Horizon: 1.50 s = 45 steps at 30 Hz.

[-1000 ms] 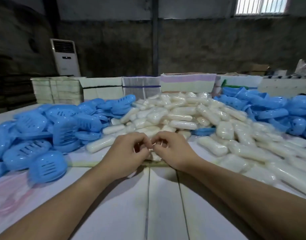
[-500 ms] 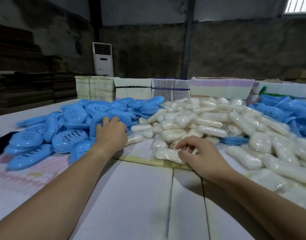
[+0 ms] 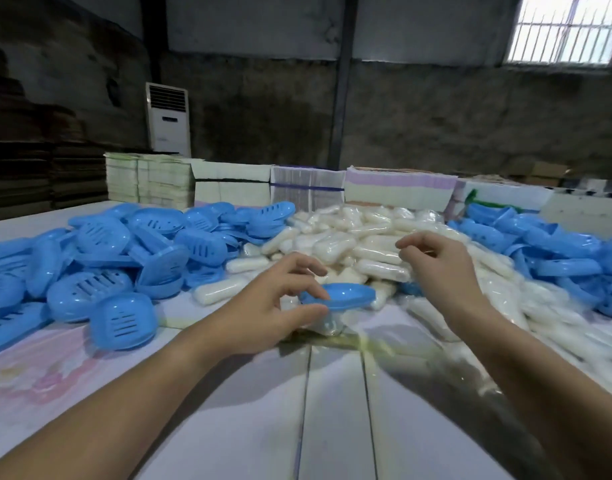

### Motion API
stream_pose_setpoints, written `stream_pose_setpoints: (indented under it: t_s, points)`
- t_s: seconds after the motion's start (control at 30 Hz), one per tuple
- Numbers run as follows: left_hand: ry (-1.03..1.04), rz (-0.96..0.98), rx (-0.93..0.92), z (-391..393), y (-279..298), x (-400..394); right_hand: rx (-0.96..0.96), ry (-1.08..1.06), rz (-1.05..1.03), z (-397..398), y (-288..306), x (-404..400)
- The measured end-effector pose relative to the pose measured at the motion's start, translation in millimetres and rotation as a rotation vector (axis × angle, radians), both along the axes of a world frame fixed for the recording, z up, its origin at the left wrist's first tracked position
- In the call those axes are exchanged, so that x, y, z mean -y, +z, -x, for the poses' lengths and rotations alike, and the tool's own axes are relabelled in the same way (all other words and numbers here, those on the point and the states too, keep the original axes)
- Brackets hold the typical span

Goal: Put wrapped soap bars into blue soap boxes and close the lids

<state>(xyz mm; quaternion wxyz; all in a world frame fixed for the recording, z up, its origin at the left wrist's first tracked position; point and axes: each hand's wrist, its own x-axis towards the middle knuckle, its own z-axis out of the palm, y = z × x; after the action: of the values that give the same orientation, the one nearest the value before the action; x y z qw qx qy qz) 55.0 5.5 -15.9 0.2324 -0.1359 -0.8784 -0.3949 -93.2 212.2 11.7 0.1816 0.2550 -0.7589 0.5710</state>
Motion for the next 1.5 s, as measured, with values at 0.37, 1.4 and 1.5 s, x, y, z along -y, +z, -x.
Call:
stream_pose_setpoints:
  t_s: [0.37, 1.4, 1.5]
  points:
    - [-0.184, 0.453, 0.277, 9, -22, -28, -0.012, -0.677, -0.992, 70, -21, -72]
    - [0.018, 0.307, 0.304, 33, -19, -39, 0.22, -0.458, -0.84, 64, -18, -80]
    - [0.003, 0.286, 0.323, 32, -16, -39, 0.116, -0.408, -0.793, 61, -22, -86]
